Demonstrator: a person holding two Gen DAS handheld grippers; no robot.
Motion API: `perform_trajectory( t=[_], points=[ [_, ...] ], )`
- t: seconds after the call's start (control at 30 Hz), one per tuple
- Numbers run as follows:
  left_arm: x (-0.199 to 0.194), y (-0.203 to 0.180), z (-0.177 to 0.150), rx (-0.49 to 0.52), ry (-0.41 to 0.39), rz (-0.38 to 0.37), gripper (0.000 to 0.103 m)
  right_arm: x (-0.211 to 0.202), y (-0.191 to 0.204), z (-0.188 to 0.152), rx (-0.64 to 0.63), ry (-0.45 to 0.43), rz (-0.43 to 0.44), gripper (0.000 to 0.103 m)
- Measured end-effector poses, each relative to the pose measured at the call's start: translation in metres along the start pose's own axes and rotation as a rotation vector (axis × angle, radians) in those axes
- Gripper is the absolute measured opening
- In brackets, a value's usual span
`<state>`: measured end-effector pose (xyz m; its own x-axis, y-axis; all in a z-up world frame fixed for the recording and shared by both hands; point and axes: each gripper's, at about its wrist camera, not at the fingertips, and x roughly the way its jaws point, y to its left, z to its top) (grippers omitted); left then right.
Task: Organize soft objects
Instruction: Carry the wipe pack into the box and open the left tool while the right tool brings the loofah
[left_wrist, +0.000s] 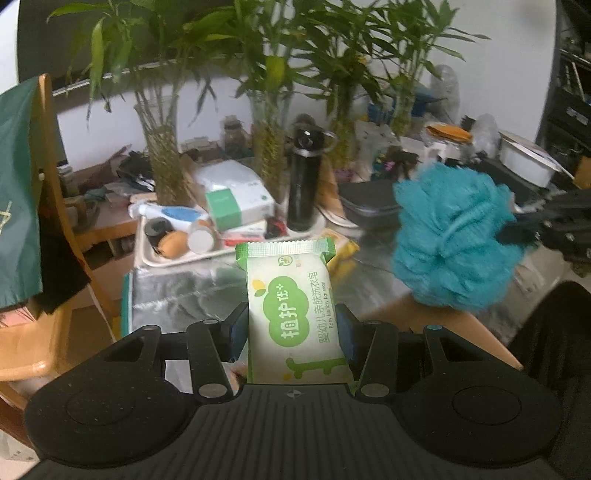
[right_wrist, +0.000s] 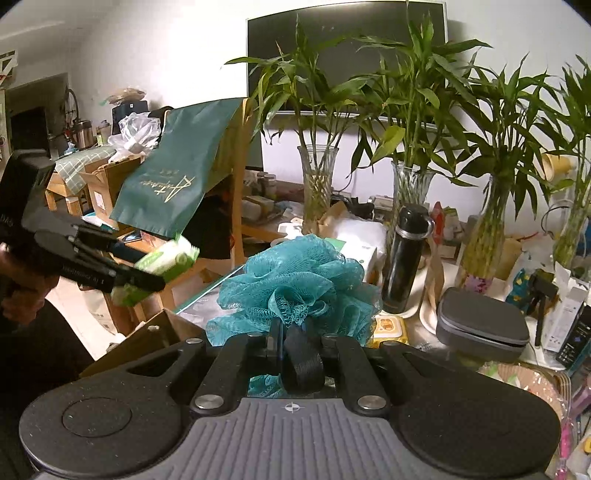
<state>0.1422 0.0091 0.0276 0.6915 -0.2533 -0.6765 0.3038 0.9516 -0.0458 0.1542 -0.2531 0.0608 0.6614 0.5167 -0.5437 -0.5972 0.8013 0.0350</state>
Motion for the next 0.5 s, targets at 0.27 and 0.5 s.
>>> perform_trajectory(
  t=[0.27,0.5],
  points=[
    [0.009,-0.018,-0.026,0.017,0.048,-0.088,0.048,-0.013,0.005,-0.003,-0.002,-0.005,-0.002,0.011],
    [0.009,-0.016,-0.046,-0.021,0.027,-0.119,0.073,-0.015,0.006,-0.01,0.011,0.007,-0.001,0.011]
  ],
)
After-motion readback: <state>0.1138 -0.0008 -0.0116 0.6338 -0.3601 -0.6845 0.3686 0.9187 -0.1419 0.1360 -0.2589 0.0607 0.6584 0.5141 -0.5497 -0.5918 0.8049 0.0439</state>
